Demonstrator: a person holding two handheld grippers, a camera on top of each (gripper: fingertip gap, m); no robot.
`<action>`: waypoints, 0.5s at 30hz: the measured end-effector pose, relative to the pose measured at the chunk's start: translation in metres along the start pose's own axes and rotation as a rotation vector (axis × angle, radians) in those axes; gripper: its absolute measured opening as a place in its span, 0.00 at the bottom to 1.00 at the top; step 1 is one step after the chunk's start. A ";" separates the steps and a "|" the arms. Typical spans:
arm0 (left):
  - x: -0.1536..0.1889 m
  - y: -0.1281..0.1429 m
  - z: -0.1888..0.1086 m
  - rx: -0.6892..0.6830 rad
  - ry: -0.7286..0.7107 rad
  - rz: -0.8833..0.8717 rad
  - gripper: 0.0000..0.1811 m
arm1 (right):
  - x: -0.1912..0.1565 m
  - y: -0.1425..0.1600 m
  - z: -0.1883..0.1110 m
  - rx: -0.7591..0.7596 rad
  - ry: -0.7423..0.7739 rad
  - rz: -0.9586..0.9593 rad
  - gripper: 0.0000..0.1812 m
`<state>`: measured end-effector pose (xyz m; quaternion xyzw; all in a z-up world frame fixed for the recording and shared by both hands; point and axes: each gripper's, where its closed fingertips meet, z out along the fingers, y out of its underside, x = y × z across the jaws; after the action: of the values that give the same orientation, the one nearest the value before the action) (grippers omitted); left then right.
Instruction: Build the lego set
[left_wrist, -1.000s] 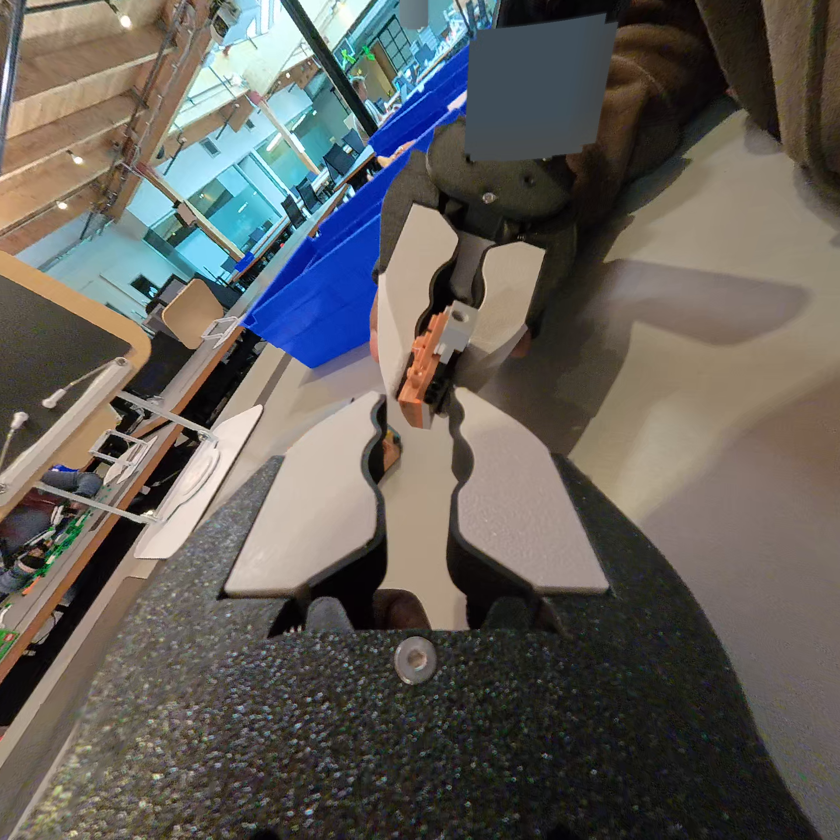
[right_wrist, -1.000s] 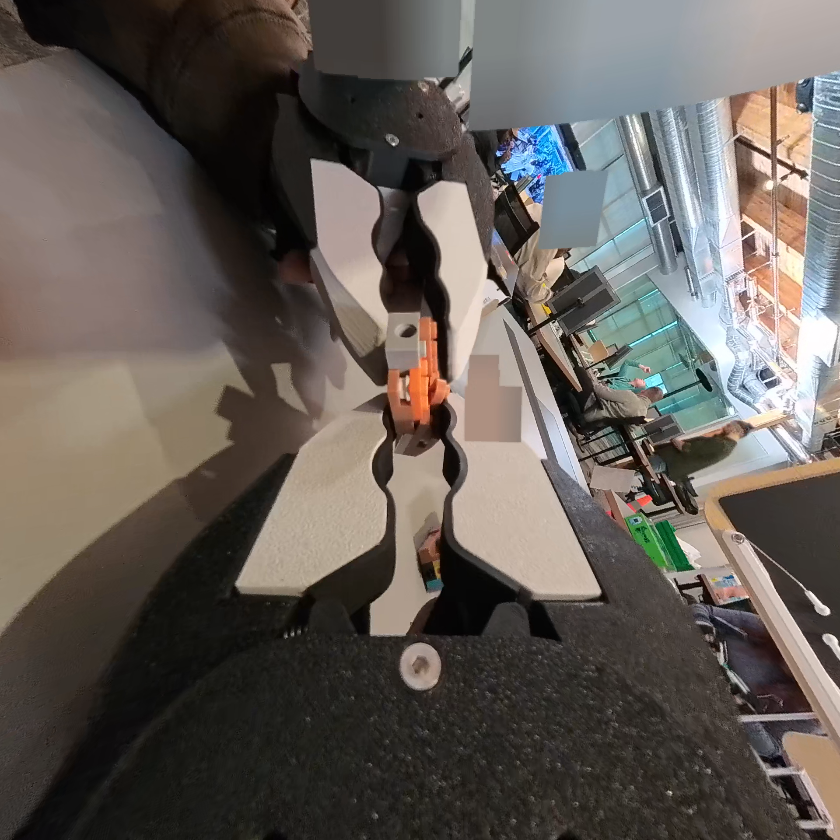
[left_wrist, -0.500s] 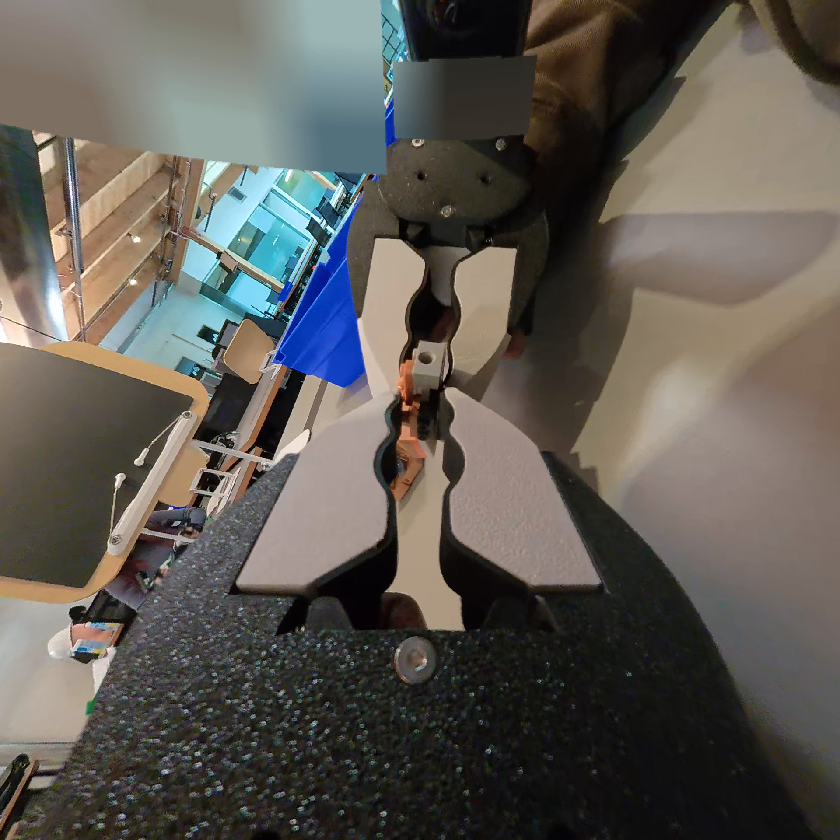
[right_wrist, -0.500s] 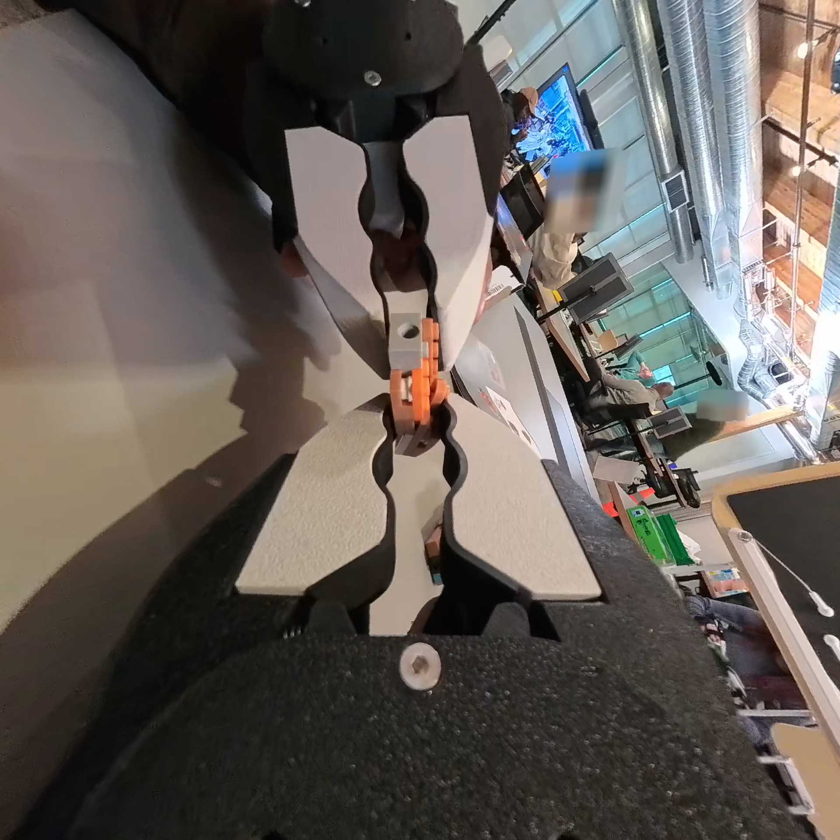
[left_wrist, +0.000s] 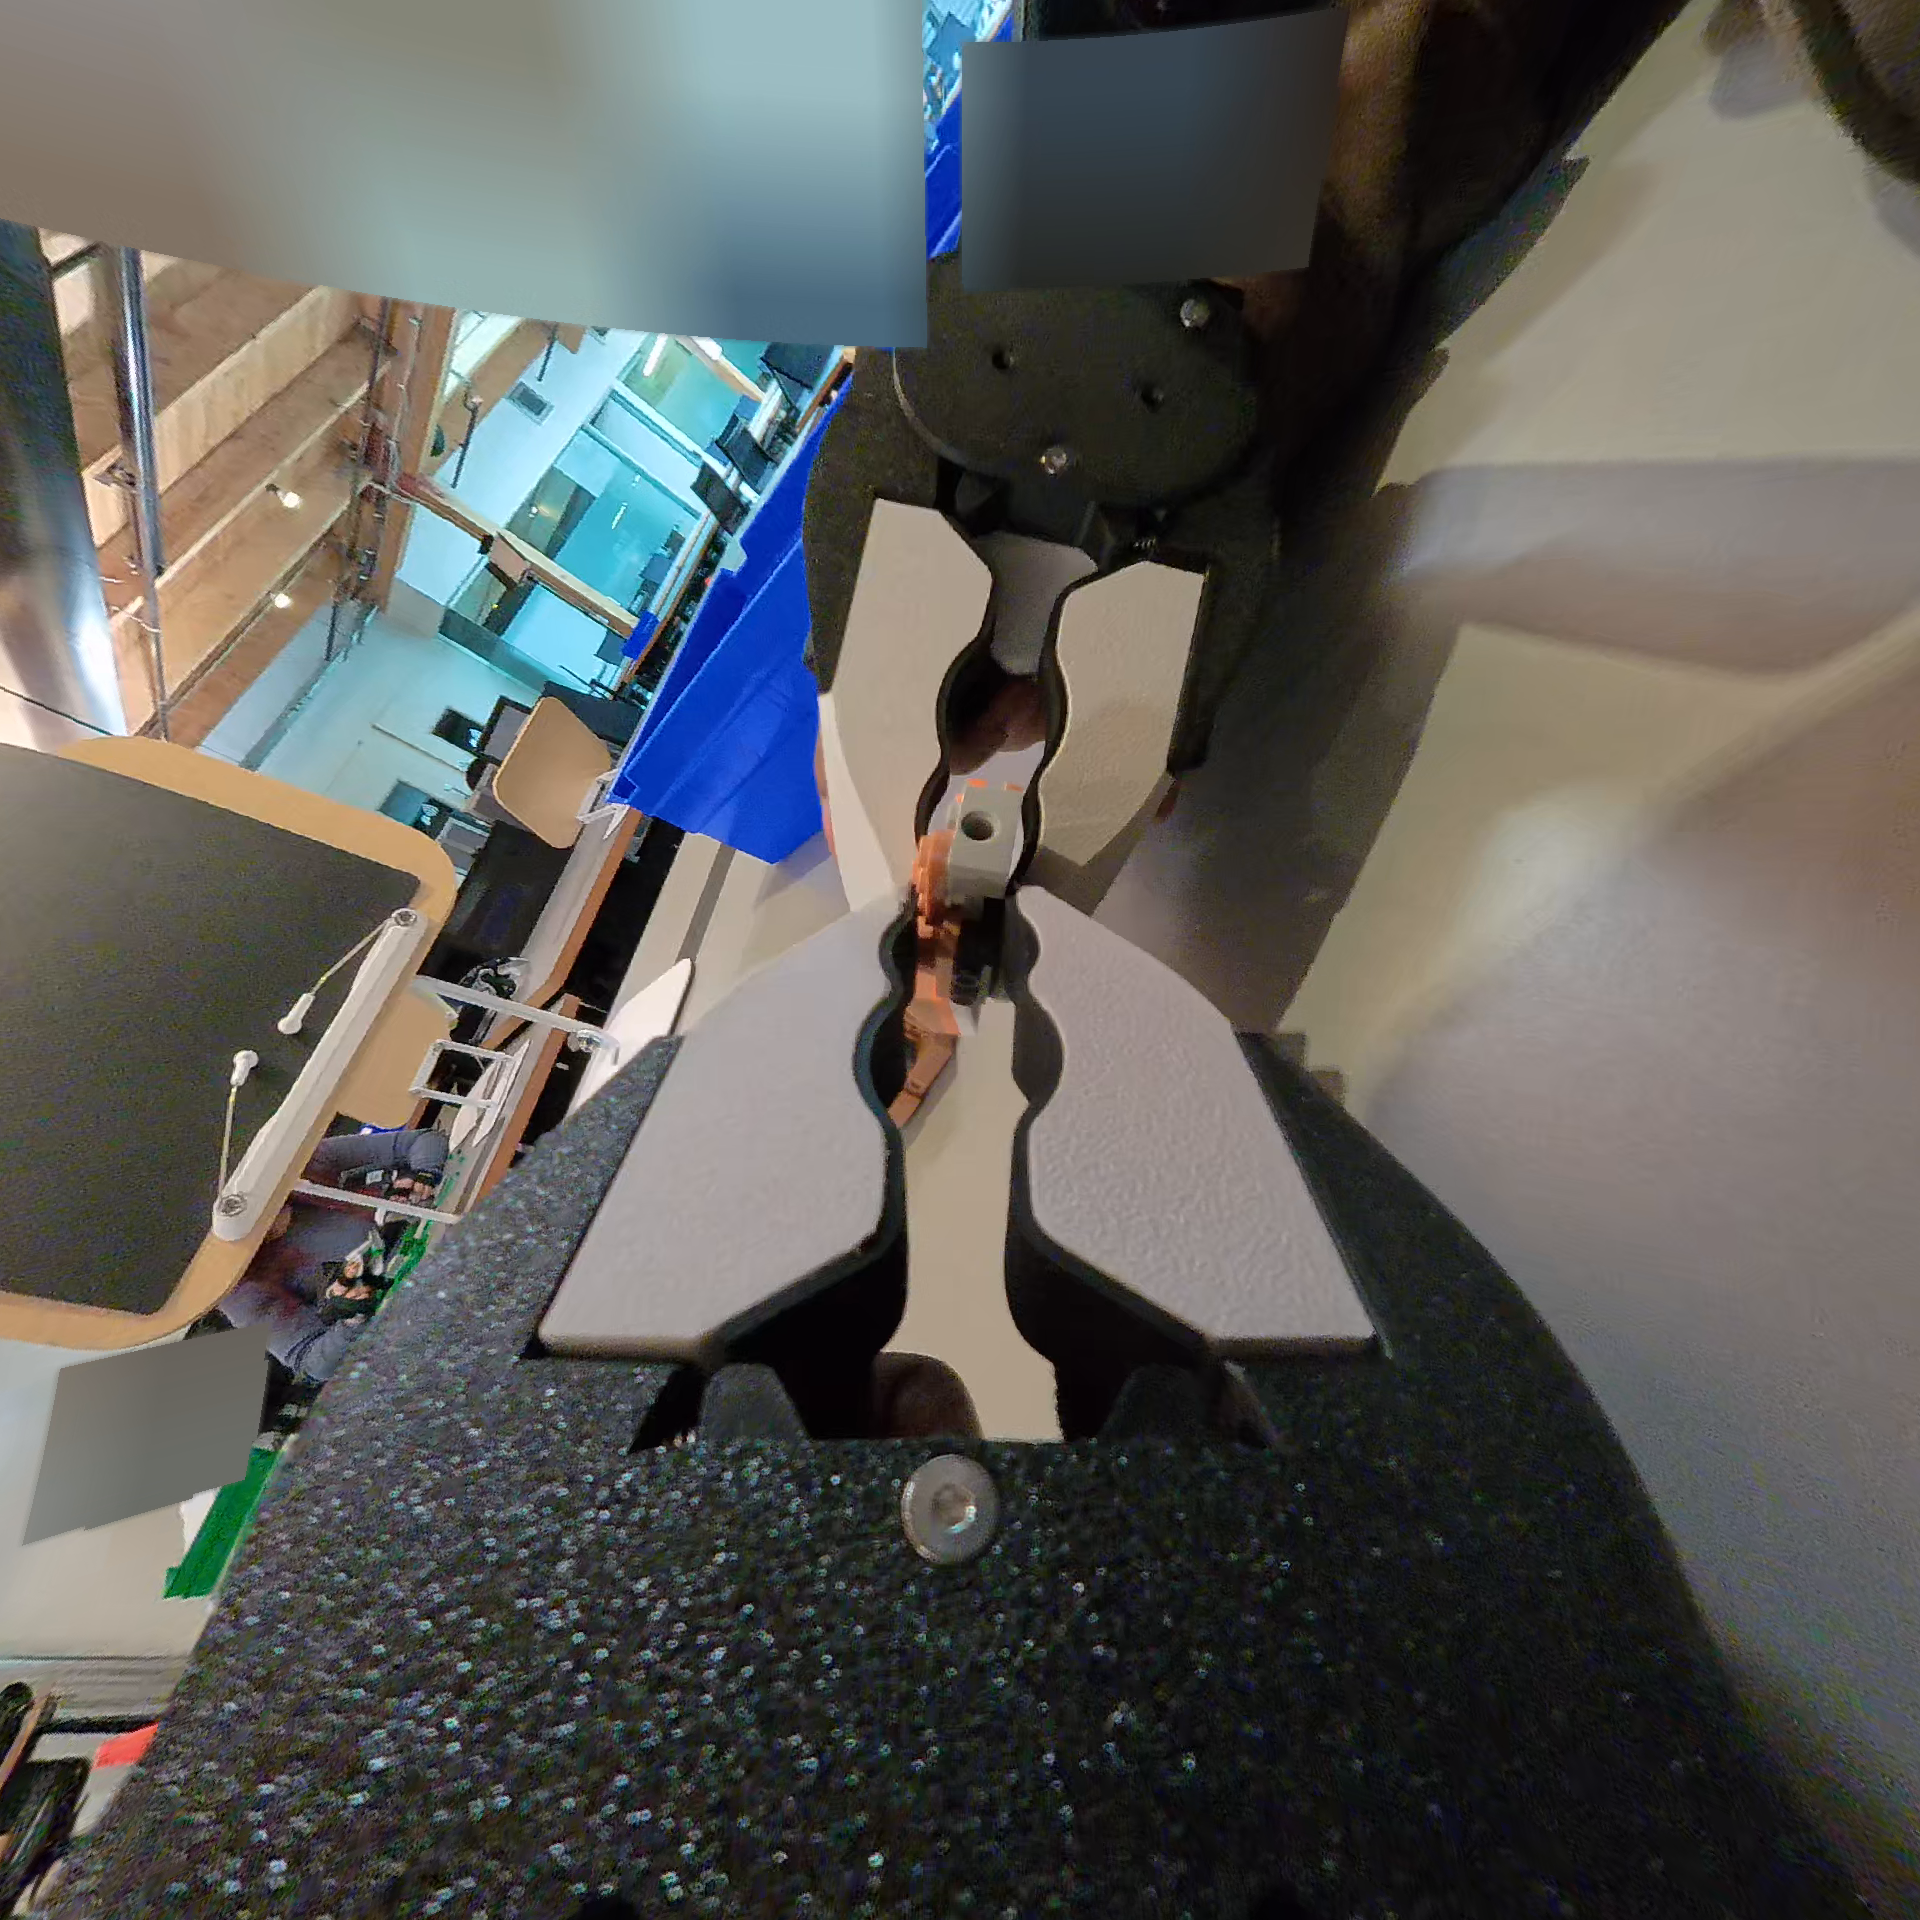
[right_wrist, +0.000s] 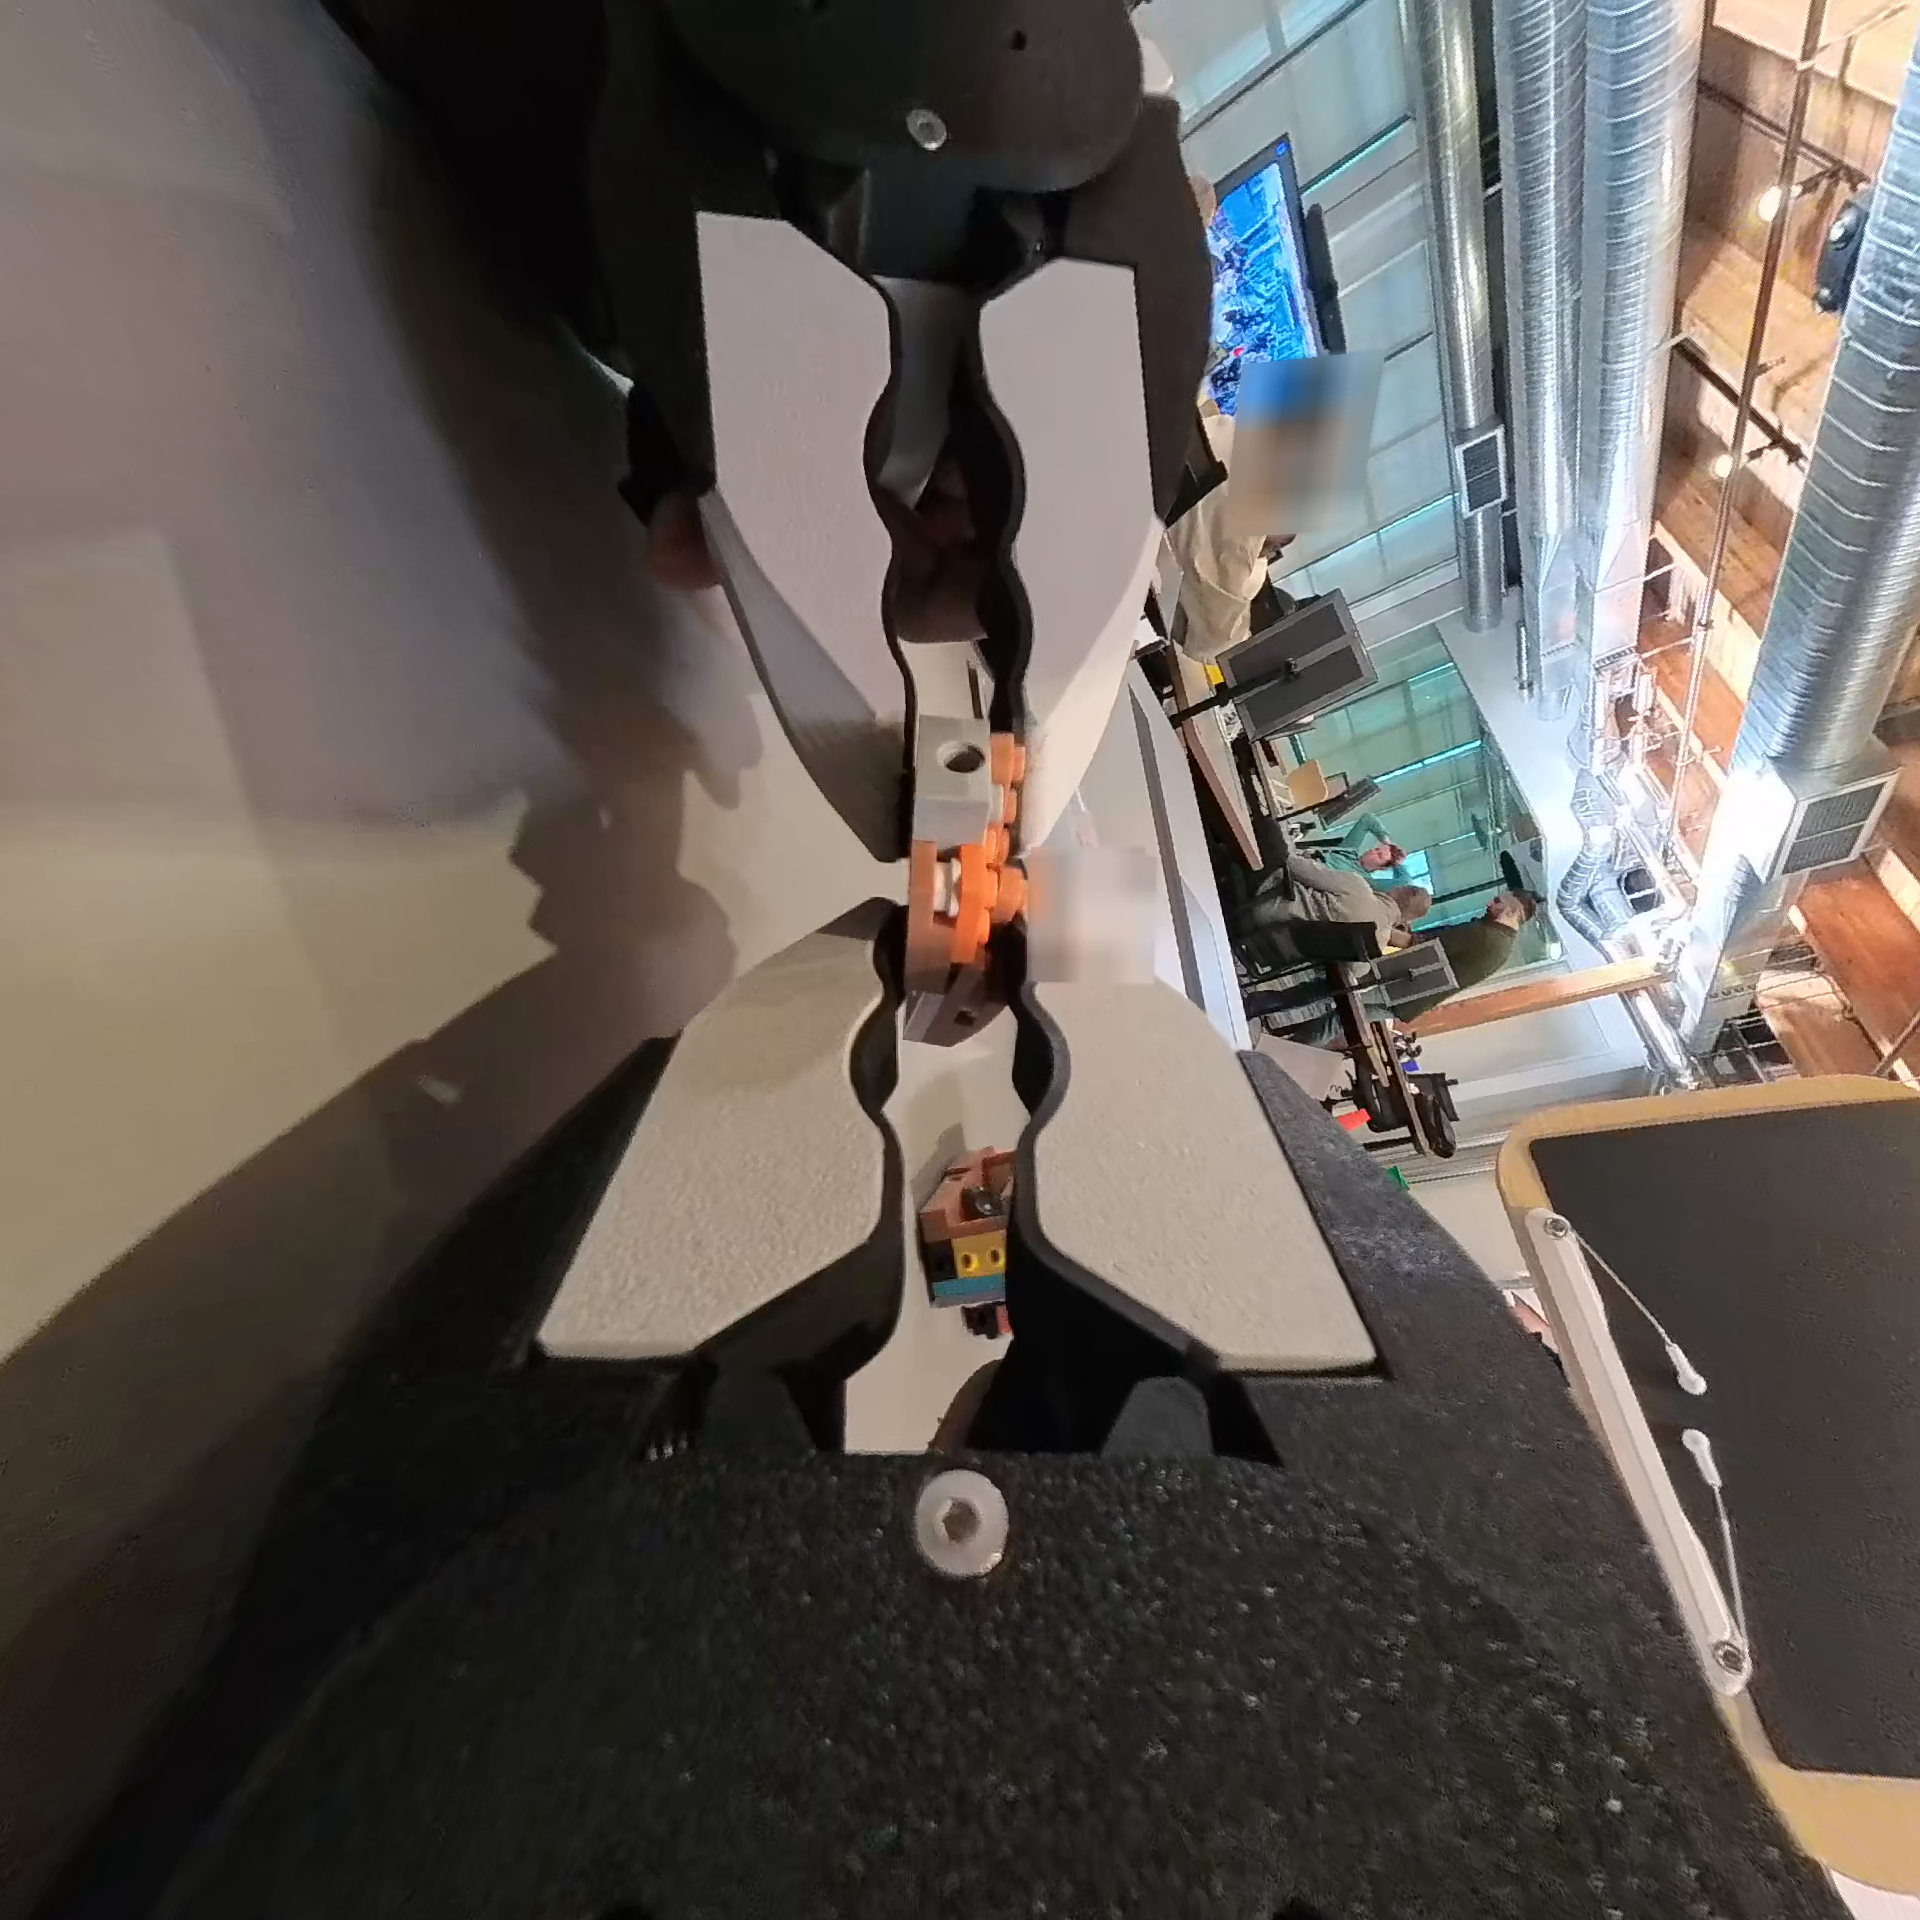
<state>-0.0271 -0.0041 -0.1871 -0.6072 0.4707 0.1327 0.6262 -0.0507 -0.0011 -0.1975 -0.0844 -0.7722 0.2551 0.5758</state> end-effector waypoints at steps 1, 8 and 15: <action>0.000 0.000 0.000 0.002 -0.002 -0.002 0.09 | 0.000 0.000 0.000 0.000 0.003 -0.006 0.09; 0.002 0.002 0.002 -0.025 0.014 -0.024 0.09 | 0.000 0.003 0.000 -0.026 0.013 -0.064 0.09; 0.003 0.006 0.003 -0.055 0.038 -0.085 0.09 | -0.002 0.007 0.002 -0.067 0.030 -0.160 0.09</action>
<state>-0.0284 -0.0013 -0.1940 -0.6459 0.4526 0.1073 0.6054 -0.0531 0.0032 -0.2031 -0.0453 -0.7759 0.1808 0.6027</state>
